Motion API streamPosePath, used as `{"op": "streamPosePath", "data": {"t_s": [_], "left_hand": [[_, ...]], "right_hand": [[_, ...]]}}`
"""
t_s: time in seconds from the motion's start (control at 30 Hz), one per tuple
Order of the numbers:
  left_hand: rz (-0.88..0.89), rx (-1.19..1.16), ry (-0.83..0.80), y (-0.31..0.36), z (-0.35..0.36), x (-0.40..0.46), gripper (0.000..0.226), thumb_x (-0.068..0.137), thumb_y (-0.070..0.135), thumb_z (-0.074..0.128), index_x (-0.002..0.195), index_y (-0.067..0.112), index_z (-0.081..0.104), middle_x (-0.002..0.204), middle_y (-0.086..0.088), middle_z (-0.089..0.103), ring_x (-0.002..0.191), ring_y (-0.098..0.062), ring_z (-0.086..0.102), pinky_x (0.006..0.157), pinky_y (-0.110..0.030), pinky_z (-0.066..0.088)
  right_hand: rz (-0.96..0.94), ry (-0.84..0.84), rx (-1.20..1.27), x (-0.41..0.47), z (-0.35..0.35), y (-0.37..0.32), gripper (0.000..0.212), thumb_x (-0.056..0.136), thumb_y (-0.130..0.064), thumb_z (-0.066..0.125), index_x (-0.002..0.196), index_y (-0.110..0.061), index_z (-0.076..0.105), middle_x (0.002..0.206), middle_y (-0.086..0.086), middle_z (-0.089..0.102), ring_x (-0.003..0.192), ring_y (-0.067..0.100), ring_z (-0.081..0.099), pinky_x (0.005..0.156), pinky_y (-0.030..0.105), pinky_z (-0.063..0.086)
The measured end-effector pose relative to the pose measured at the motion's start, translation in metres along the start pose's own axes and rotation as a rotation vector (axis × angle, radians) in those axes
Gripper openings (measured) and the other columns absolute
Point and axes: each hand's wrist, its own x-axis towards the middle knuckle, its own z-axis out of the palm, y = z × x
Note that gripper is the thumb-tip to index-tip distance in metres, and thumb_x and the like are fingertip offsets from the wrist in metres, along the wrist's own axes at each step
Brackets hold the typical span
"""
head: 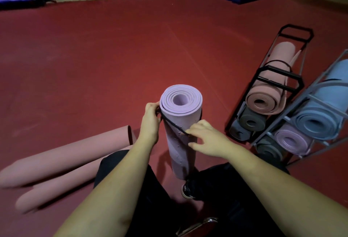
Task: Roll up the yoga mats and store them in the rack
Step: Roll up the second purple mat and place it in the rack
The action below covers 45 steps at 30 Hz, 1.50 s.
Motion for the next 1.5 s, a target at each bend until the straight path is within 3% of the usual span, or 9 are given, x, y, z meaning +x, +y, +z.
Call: {"op": "streamPosePath", "data": {"t_s": [0.1,0.23,0.47,0.67,0.9,1.03,1.2,1.33,1.5], "left_hand": [[0.034,0.248,0.036,0.009,0.002,0.017,0.025,0.101,0.043,0.040,0.100,0.022,0.054,0.090,0.004,0.059,0.085,-0.020,0.055,0.074,-0.036,0.044],[-0.115,0.160,-0.092,0.017,0.016,0.025,0.030,0.095,0.040,0.051,0.120,0.032,0.064,0.115,0.005,0.069,0.099,-0.014,0.063,0.079,-0.030,0.049],[-0.151,-0.026,-0.062,0.012,0.032,0.015,0.014,0.091,0.012,0.059,0.096,0.017,0.071,0.079,0.006,0.074,0.067,-0.008,0.065,0.054,-0.017,0.047],[-0.065,0.178,-0.123,0.001,0.047,0.011,0.026,0.090,0.013,0.056,0.109,0.022,0.071,0.107,0.007,0.074,0.106,-0.013,0.066,0.091,-0.031,0.053],[-0.135,-0.200,-0.128,0.003,0.062,0.006,0.043,0.103,0.033,0.038,0.120,0.007,0.068,0.118,-0.011,0.071,0.111,-0.023,0.066,0.102,-0.038,0.049],[-0.188,-0.023,-0.054,-0.017,0.059,0.012,0.040,0.100,0.055,0.045,0.096,0.023,0.070,0.092,0.012,0.073,0.090,-0.004,0.064,0.091,-0.029,0.048],[-0.308,-0.053,0.020,-0.046,0.049,0.024,0.026,0.095,0.033,0.061,0.109,0.016,0.073,0.106,-0.001,0.075,0.096,-0.015,0.069,0.085,-0.032,0.056],[-0.215,-0.116,0.004,-0.025,0.051,0.050,0.025,0.095,0.000,0.051,0.115,0.001,0.066,0.093,-0.002,0.074,0.083,-0.007,0.071,0.075,-0.022,0.055],[-0.197,-0.092,-0.018,-0.016,0.068,0.072,0.048,0.097,0.057,0.047,0.107,0.018,0.073,0.109,-0.002,0.075,0.106,-0.019,0.068,0.100,-0.038,0.050]], "right_hand": [[-0.090,0.067,-0.124,-0.004,0.007,0.000,0.039,0.084,-0.024,0.062,0.122,-0.015,0.064,0.112,-0.003,0.064,0.107,0.024,0.049,0.092,0.035,0.047],[-0.018,0.208,-0.018,-0.014,0.027,0.002,0.045,0.080,-0.021,0.058,0.124,-0.014,0.061,0.118,-0.002,0.061,0.113,0.020,0.046,0.100,0.032,0.043],[0.097,0.460,0.355,-0.022,0.039,-0.003,0.052,0.073,-0.021,0.058,0.124,-0.009,0.059,0.122,-0.001,0.052,0.119,0.019,0.049,0.108,0.033,0.037],[0.593,0.991,0.965,0.004,0.008,0.001,0.039,0.085,-0.044,0.048,0.120,-0.028,0.054,0.130,-0.004,0.049,0.124,0.004,0.044,0.114,0.032,0.032],[0.717,0.744,1.259,0.037,-0.009,0.025,0.056,0.104,-0.054,0.026,0.098,-0.025,0.073,0.101,-0.013,0.074,0.112,0.010,0.062,0.110,0.031,0.039],[0.890,0.701,1.314,0.052,-0.004,0.031,0.042,0.101,-0.053,0.039,0.088,-0.024,0.067,0.085,-0.015,0.066,0.095,0.008,0.061,0.089,0.023,0.041],[0.979,0.537,1.301,0.060,0.018,0.050,0.031,0.099,-0.051,0.047,0.104,-0.027,0.066,0.086,-0.016,0.064,0.077,-0.001,0.058,0.067,0.019,0.044],[0.986,0.501,1.141,0.069,0.011,0.060,0.058,0.098,-0.060,0.040,0.135,-0.018,0.058,0.136,-0.001,0.058,0.121,0.019,0.055,0.104,0.037,0.042],[0.780,0.709,1.335,0.091,-0.003,0.061,0.066,0.097,-0.064,0.035,0.131,-0.014,0.061,0.132,-0.002,0.063,0.125,0.012,0.055,0.112,0.033,0.038]]}}
